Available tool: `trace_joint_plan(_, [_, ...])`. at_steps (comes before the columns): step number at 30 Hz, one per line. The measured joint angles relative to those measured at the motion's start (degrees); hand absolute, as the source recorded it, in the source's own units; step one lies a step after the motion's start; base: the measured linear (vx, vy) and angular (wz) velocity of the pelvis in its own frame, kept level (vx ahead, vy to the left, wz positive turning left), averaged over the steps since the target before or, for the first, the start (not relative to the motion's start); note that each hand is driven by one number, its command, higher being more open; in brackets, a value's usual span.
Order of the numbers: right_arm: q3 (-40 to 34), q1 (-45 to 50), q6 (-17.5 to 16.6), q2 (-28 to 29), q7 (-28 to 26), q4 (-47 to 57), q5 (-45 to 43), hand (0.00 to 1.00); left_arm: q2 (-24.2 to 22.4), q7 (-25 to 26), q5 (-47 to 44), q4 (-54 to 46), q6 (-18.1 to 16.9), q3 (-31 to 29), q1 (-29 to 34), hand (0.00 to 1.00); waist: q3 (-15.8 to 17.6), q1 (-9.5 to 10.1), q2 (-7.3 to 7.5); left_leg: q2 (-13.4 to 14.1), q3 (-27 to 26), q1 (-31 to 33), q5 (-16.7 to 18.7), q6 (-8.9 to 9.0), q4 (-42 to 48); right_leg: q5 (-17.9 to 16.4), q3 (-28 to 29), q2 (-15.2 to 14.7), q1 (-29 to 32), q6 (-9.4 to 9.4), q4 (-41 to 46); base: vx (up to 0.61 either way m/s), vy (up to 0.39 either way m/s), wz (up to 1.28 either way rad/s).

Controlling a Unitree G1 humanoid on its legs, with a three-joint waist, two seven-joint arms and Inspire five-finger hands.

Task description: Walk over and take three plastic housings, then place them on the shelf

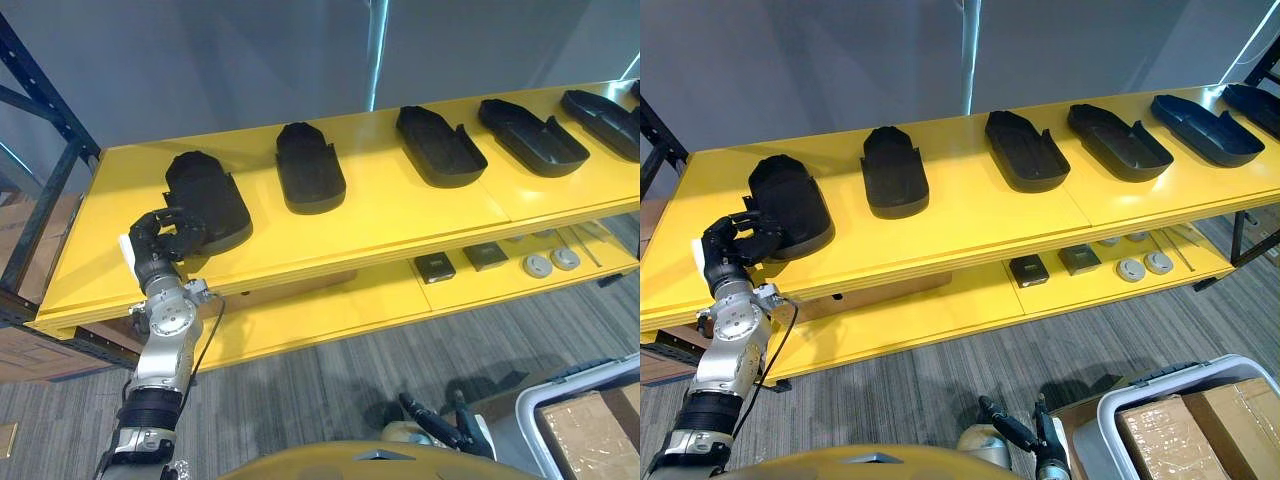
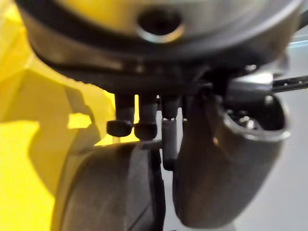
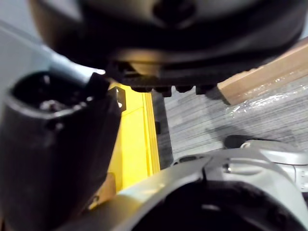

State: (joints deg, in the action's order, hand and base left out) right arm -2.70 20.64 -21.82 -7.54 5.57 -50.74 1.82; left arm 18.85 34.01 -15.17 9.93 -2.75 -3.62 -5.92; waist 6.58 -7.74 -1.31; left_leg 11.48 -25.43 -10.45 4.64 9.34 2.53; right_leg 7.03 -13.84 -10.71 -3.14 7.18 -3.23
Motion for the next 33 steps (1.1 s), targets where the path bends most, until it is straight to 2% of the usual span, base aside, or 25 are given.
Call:
trace_joint_plan(2, [-0.1, 0.1, 0.0, 0.0, 0.0, 0.0, 0.0, 1.0, -0.9, 1.3, 0.1, -4.9, -0.1, -1.2, 0.4, 0.0, 0.1, 0.18, 0.02, 0.1, 0.1, 0.2, 0.5, 0.02, 0.2, 0.0, 0.0, 0.0, 0.0, 0.03, 0.1, 0.0, 0.0, 0.0])
trace_joint_plan(4, [-0.4, 0.7, -0.1, 0.1, 0.1, -0.1, 0.1, 1.0, -2.6, 3.6, 2.2, -15.7, -3.1, -2.0, 2.1, 0.0, 0.2, 1.0, 0.03, 0.1, 0.2, 0.1, 0.8, 0.06, 0.3, -0.1, 0.1, 0.0, -0.2, 0.07, 0.1, 0.0, 0.0, 0.0])
trace_joint_plan(7, [-1.3, 0.9, -0.1, 0.7, 0.6, -0.4, 0.1, 1.0, -2.9, 4.5, 6.7, -25.9, -7.4, -2.8, 2.3, 0.0, 0.2, 1.56, -0.06, 0.1, 0.7, 0.0, 0.8, 0.07, 0.3, -0.2, -0.3, 0.0, -0.8, 0.1, 0.1, 0.01, 0.006, 0.1])
trace_joint_plan(11, [-1.3, 0.9, -0.2, 0.6, 1.3, -0.5, 0.2, 1.0, -3.8, 2.5, 9.0, -32.3, -11.0, -4.8, 2.6, 0.0, 0.0, 2.22, -0.5, 0.1, 1.0, 0.0, 0.9, 0.12, 0.2, -0.5, -0.7, -0.1, -1.1, 0.34, 0.1, 0.0, 0.0, 0.05])
trace_joint_plan(14, [-1.8, 0.9, -0.1, 0.8, 1.7, -0.8, 0.2, 1.0, -5.0, -3.6, 6.4, -35.5, -11.2, -4.1, 5.6, 0.0, 0.0, 2.8, -0.59, 0.1, 1.6, 0.0, 0.9, 0.13, 0.0, -0.6, -1.3, -0.1, -1.5, 0.32, 0.1, 0.0, -0.002, 0.1])
trace_joint_plan(17, [-1.9, 0.7, -0.1, 0.8, 1.8, -0.9, 0.1, 1.0, -5.0, -7.5, 3.7, -35.4, -10.4, -2.3, 7.5, 0.0, 0.0, 2.93, -0.56, 0.1, 1.8, 0.0, 0.9, 0.14, -0.1, -0.7, -1.5, -0.1, -1.6, 0.33, 0.1, 0.0, 0.001, 0.04])
trace_joint_plan(22, [-2.6, 0.4, 0.1, 1.1, 1.8, -1.0, 0.0, 1.0, -5.0, -12.6, 1.7, -33.9, -5.9, 5.9, 8.8, 0.0, 0.0, 2.76, -0.53, 0.1, 1.5, 0.3, 0.9, 0.14, -0.1, -0.7, -1.3, -0.1, -1.2, 0.32, 0.1, 0.0, 0.001, -0.02])
trace_joint_plan(26, [-2.9, -0.8, 0.3, 1.1, 1.8, -1.3, -0.4, 1.0, -5.0, -13.3, 1.8, -30.6, -5.7, 9.3, 8.7, 0.0, 0.2, 2.36, -0.62, 0.1, 0.9, 2.1, 0.9, 0.14, 0.6, -0.6, -0.4, -0.1, 1.0, 0.28, 0.3, -0.01, -0.003, -0.1])
trace_joint_plan(30, [-3.6, -3.2, 1.4, 1.0, 2.1, -1.3, -2.4, 1.0, -4.9, -11.9, 1.7, -27.5, -5.7, 9.7, 7.7, 0.0, 4.1, 1.48, -0.83, 0.9, 0.7, 4.5, 2.1, -0.03, 3.9, -1.0, 0.6, -0.1, 3.3, -0.23, 2.2, -0.03, -0.002, -0.07])
trace_joint_plan(33, [-4.1, -4.6, 1.4, 1.0, 2.3, -1.3, -2.8, 1.0, -4.9, -10.7, 1.7, -27.3, -5.7, 9.7, 5.6, 0.0, 6.8, 1.66, -0.55, 1.5, 0.7, 6.3, 2.9, -0.13, 6.7, -1.0, 1.3, 0.0, 4.8, -0.22, 3.4, -0.03, -0.004, -0.07])
